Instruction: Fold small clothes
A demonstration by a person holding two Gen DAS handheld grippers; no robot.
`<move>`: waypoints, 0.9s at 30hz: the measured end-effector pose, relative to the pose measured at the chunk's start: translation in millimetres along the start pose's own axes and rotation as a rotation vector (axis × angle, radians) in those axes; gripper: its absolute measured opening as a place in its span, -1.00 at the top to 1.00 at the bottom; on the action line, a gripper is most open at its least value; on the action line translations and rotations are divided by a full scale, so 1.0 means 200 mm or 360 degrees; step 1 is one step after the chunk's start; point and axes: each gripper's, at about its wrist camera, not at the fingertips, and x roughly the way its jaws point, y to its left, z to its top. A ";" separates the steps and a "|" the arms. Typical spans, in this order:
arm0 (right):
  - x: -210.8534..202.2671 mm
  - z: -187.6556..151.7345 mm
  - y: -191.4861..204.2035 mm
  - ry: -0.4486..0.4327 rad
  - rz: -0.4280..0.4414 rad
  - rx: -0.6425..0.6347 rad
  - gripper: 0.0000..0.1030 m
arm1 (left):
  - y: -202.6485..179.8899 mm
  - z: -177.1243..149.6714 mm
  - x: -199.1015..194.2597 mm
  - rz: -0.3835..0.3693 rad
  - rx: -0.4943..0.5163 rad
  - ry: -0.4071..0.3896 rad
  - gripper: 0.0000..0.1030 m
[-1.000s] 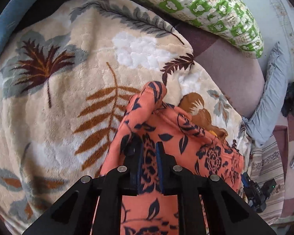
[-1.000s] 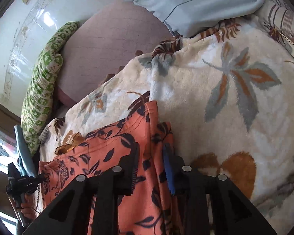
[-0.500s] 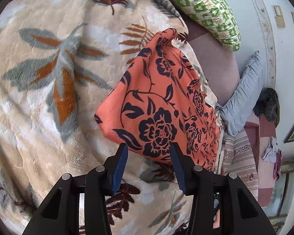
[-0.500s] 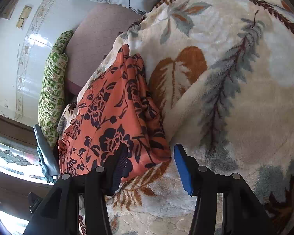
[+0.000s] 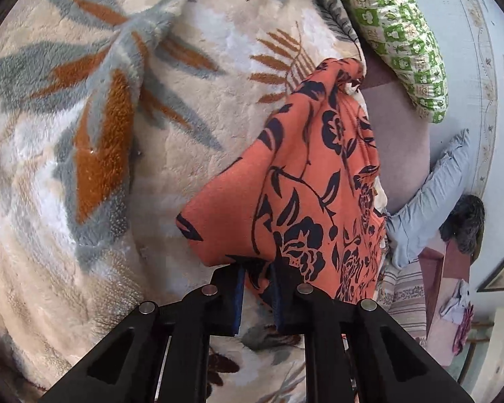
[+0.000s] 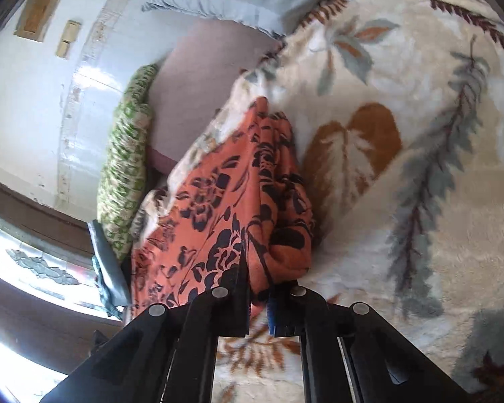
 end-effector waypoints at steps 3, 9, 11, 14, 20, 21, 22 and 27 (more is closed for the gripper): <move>0.04 -0.04 -0.07 0.0009 -0.0021 0.0036 0.88 | 0.01 -0.02 -0.01 -0.0021 0.0008 0.0020 0.74; -0.18 0.00 0.09 -0.0171 -0.0152 -0.0026 0.46 | -0.23 -0.07 -0.19 -0.0074 0.0482 -0.0016 0.73; -0.24 0.04 0.22 -0.0250 -0.0173 -0.0154 0.40 | -0.32 -0.08 -0.29 -0.0005 0.0656 -0.0161 0.49; -0.16 0.10 0.53 -0.0170 -0.0088 -0.0403 0.33 | -0.42 -0.03 -0.32 0.0222 0.0800 -0.0383 -0.17; 0.34 0.03 1.27 0.0185 0.0090 -0.0977 0.00 | -0.43 0.05 -0.15 0.0364 0.0821 -0.0421 -0.14; 0.44 0.00 1.37 0.0230 0.0096 -0.1046 0.00 | -0.44 0.05 -0.11 0.0393 0.0832 -0.0421 -0.14; 0.54 -0.03 1.46 0.0270 0.0103 -0.1105 -0.01 | -0.45 0.06 -0.08 0.0416 0.0849 -0.0426 -0.14; 1.00 -0.17 1.74 0.0418 -0.0006 -0.1357 -0.01 | -0.45 0.14 -0.04 0.0390 0.0870 -0.0416 -0.16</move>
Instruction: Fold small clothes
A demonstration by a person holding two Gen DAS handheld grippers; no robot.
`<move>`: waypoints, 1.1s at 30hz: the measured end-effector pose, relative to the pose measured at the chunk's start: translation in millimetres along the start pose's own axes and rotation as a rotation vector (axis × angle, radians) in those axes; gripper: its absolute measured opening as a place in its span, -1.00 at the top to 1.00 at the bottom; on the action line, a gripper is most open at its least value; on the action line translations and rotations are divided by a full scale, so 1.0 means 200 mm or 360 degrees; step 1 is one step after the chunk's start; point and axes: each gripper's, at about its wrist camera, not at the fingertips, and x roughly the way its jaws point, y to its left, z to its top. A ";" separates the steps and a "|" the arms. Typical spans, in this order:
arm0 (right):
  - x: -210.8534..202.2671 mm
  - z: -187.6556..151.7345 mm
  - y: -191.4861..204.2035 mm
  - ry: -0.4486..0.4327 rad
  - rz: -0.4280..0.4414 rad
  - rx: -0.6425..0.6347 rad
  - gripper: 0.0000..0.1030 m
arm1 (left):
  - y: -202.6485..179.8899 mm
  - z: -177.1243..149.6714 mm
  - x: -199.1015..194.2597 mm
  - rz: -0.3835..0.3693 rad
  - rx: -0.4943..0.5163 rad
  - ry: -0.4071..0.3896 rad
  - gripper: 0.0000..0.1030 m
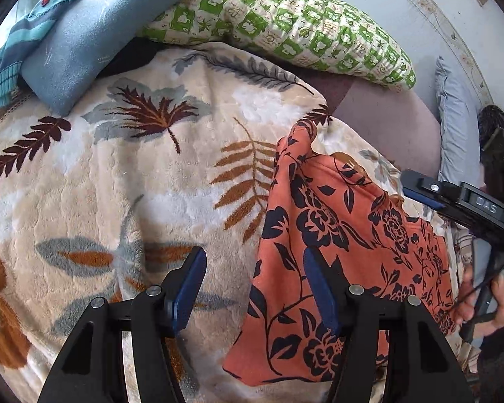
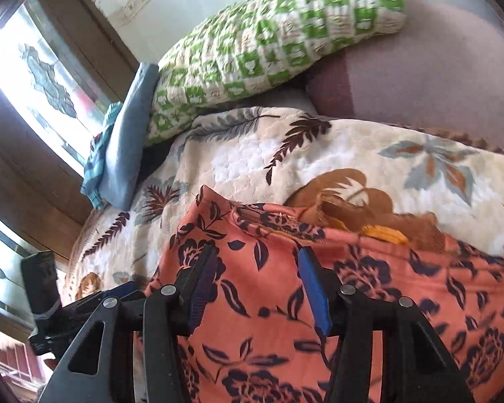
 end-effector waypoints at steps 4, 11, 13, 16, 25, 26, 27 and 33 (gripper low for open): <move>0.27 0.03 0.07 0.0173 -0.0097 -0.0182 -0.01 | -0.02 0.01 0.04 0.0075 0.0088 -0.0016 -0.17; 0.33 0.12 0.16 0.0083 -0.0211 -0.0418 1.00 | -0.05 0.01 0.12 0.0115 0.0080 -0.0021 0.38; 0.37 0.17 0.13 0.0096 -0.0213 -0.0315 1.00 | -0.04 0.01 0.15 0.0185 0.0064 -0.0031 0.38; 0.40 0.15 0.07 0.0155 -0.0117 -0.0190 0.85 | -0.03 0.01 0.18 0.0127 0.0028 0.0035 0.38; 0.43 0.12 0.04 0.0233 0.0088 -0.0057 -0.18 | 0.03 0.04 0.12 -0.0056 -0.0085 -0.0001 0.05; 0.45 0.11 0.05 0.0254 0.0105 -0.0082 -0.18 | 0.03 0.04 0.12 -0.0055 -0.0068 0.0007 0.05; 0.45 0.10 0.07 0.0241 0.0086 -0.0132 -0.17 | 0.02 0.04 0.12 -0.0058 -0.0047 0.0012 0.04; 0.41 0.20 0.17 0.0076 -0.0118 -0.0332 0.97 | -0.04 0.02 0.11 0.0045 0.0050 -0.0040 0.04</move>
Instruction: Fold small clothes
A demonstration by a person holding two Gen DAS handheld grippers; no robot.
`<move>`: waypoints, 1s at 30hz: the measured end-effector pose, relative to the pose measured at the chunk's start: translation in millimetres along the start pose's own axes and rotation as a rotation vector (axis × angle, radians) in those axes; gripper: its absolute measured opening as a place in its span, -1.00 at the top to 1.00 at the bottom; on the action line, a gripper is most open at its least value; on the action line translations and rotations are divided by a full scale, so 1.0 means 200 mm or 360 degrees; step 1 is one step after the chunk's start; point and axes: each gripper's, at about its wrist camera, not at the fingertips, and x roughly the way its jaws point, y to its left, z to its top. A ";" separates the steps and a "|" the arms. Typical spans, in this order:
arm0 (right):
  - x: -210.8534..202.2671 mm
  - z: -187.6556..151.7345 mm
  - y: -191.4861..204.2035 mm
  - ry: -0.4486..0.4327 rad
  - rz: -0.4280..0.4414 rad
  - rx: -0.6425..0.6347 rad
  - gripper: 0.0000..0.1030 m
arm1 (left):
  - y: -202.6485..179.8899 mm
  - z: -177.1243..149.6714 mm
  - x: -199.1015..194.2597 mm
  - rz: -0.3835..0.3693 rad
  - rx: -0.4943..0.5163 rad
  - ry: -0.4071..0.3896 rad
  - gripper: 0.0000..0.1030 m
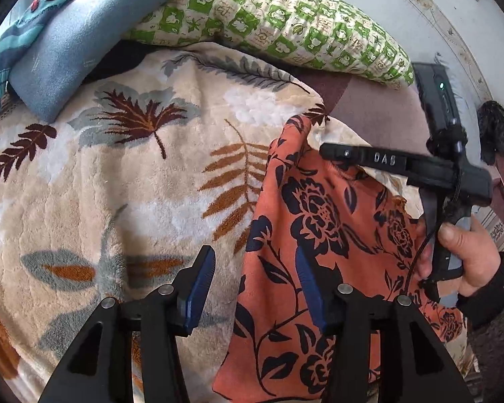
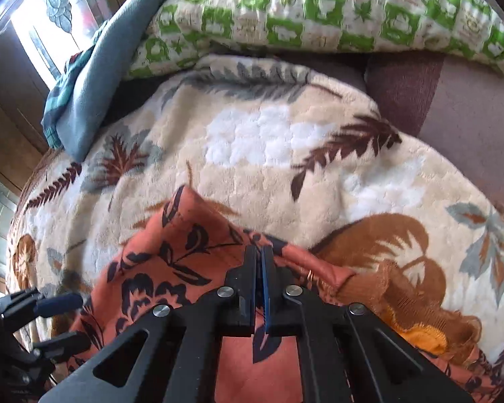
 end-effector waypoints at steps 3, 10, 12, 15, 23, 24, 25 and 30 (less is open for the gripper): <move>0.04 0.05 -0.03 -0.0003 -0.0006 0.0100 1.00 | -0.01 -0.02 0.04 0.0076 0.0031 0.0014 0.04; -0.17 -0.11 -0.23 -0.0128 -0.0001 0.0363 0.86 | 0.01 0.01 0.01 -0.0027 -0.0049 0.0041 0.06; -0.34 -0.22 -0.41 -0.0177 -0.0033 0.0510 0.53 | 0.01 0.04 -0.05 -0.0102 -0.0053 -0.0009 0.02; -0.58 -0.44 -0.74 -0.0186 -0.0226 0.0689 0.29 | -0.04 0.13 -0.06 -0.0081 0.0002 -0.0020 -0.19; -0.95 -1.04 -1.39 -0.0232 -0.0411 0.1244 -0.09 | -0.25 0.37 0.38 0.0104 0.0298 0.0370 -0.22; -0.94 -1.08 -1.43 -0.0224 -0.0383 0.1284 -0.09 | -0.25 0.37 0.42 0.0105 0.0302 0.0399 -0.22; -0.92 -1.11 -1.46 -0.0201 -0.0361 0.1306 -0.09 | -0.25 0.38 0.45 0.0112 0.0294 0.0417 -0.22; -0.84 -1.07 -1.40 -0.0237 -0.0459 0.1154 0.93 | -0.19 0.44 0.53 0.0008 0.0058 0.0395 0.33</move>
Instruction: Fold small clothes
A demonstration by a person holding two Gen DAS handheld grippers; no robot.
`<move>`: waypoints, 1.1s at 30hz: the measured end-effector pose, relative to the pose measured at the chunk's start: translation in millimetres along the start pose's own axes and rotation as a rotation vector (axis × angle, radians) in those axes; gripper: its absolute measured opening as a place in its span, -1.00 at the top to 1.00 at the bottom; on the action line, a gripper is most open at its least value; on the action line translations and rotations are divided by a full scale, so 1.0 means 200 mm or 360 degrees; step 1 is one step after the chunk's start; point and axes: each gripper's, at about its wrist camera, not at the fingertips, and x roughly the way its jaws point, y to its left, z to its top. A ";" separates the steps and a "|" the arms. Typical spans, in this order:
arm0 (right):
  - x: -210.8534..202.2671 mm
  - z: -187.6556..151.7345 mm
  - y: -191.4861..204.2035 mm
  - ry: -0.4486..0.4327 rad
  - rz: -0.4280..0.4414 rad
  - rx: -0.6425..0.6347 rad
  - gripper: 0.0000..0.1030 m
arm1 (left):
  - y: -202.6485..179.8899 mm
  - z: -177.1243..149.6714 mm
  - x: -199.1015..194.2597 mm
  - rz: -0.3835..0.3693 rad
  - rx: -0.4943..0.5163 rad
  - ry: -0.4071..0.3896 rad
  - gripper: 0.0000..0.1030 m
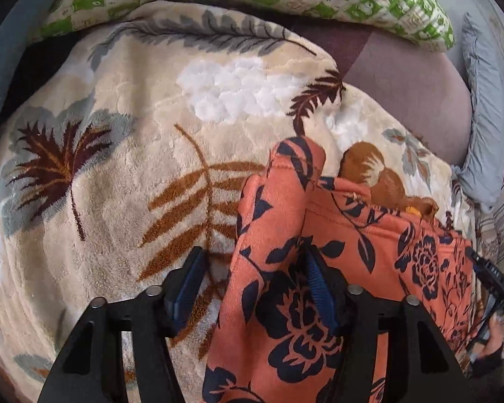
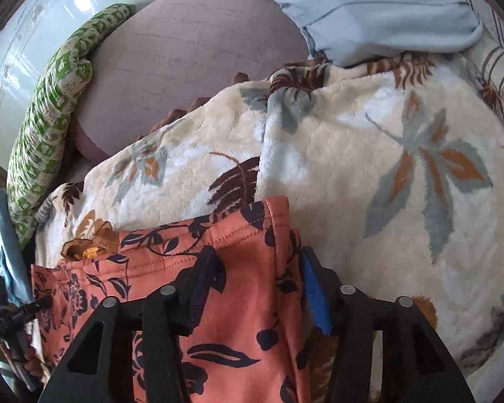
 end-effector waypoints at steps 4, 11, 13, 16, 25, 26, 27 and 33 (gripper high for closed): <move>-0.18 0.06 0.00 -0.0288 0.0176 0.0064 0.91 | 0.03 0.08 -0.04 -0.0100 -0.0065 -0.0089 0.73; 0.06 0.05 -0.16 -0.0103 0.0025 0.0196 0.90 | 0.08 0.10 0.12 0.0066 -0.0150 -0.0150 0.72; 0.14 0.01 -0.18 -0.0031 -0.0044 0.0207 0.85 | 0.05 0.11 0.14 0.0108 -0.0147 -0.0135 0.71; 0.09 -0.01 -0.16 -0.0054 -0.0089 0.0202 0.57 | 0.02 0.12 0.07 0.0103 -0.0113 -0.0095 0.69; -0.38 -0.30 0.05 -0.0209 0.0283 0.0049 0.33 | 0.13 -0.34 -0.48 -0.0314 -0.0207 -0.0235 0.27; -0.38 -0.36 0.05 -0.0188 0.0290 0.0060 0.33 | 0.13 -0.42 -0.49 -0.0351 -0.0196 -0.0239 0.25; -0.36 -0.42 0.04 -0.0156 0.0269 0.0072 0.33 | 0.13 -0.50 -0.49 -0.0351 -0.0195 -0.0239 0.24; -0.29 -0.59 0.03 0.0009 0.0072 0.0099 0.36 | 0.14 -0.68 -0.28 -0.0050 -0.0182 -0.0096 0.37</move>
